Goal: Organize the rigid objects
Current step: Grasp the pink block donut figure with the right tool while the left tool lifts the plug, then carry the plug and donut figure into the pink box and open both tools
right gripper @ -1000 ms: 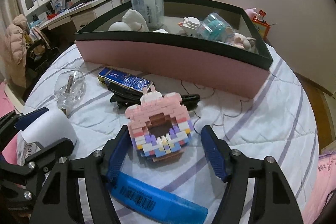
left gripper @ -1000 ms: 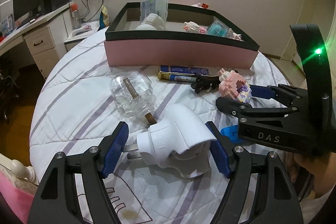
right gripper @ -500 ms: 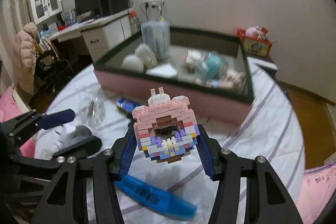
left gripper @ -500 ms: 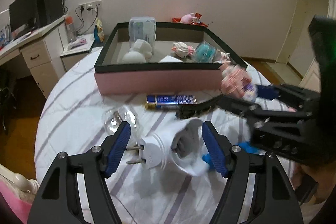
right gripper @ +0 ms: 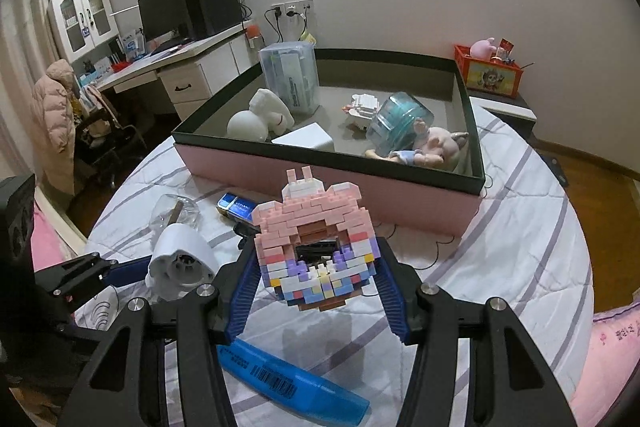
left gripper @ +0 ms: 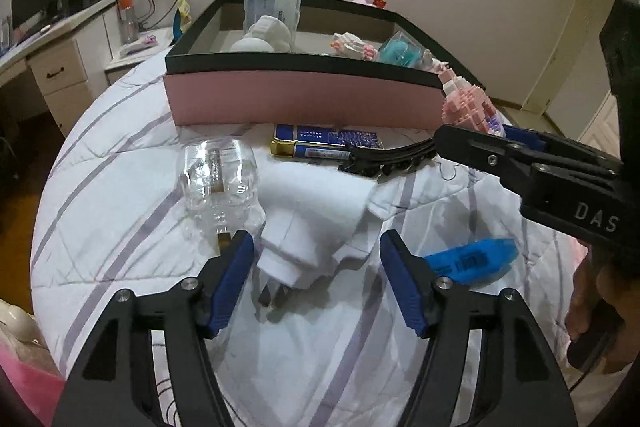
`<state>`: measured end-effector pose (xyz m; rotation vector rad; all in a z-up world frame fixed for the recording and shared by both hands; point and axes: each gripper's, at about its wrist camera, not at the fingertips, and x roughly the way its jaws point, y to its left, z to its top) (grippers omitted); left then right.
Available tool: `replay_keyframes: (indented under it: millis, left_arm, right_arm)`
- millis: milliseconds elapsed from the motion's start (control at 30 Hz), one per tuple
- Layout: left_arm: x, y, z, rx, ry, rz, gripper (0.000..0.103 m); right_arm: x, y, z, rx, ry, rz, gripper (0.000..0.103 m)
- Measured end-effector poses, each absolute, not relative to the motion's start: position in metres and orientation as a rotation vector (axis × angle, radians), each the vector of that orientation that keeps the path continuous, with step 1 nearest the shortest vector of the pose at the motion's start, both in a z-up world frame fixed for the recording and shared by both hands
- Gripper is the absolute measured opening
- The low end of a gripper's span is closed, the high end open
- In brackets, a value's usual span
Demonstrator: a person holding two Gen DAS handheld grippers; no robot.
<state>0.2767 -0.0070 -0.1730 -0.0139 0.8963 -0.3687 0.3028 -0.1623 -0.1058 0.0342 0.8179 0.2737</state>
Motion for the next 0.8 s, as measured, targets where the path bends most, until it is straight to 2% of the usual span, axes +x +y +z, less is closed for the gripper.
replay_keyframes:
  millis: [67,133,233,533,800]
  left_arm:
    - [0.279,-0.008,-0.173,-0.013,0.889,-0.355,0.065]
    - [0.281,-0.009,-0.173,-0.001,0.877,-0.332,0.055]
    - [0.284,-0.009,-0.172,0.007,0.859,-0.331,0.047]
    - [0.284,-0.008,-0.146,-0.001,0.749,-0.340,0.047]
    - [0.318,-0.023,-0.115,0.027,0.695,-0.339,0.047]
  right_arm:
    - [0.303,-0.163,-0.107,0.040,0.819,0.275,0.056]
    - [0.304,-0.164,-0.109,0.049,0.821,0.274,0.056]
    - [0.306,-0.163,-0.111,0.056,0.824,0.276,0.056]
    - [0.310,-0.168,-0.100,0.060,0.790,0.266,0.056]
    - [0.331,-0.176,-0.077,0.054,0.733,0.239,0.056]
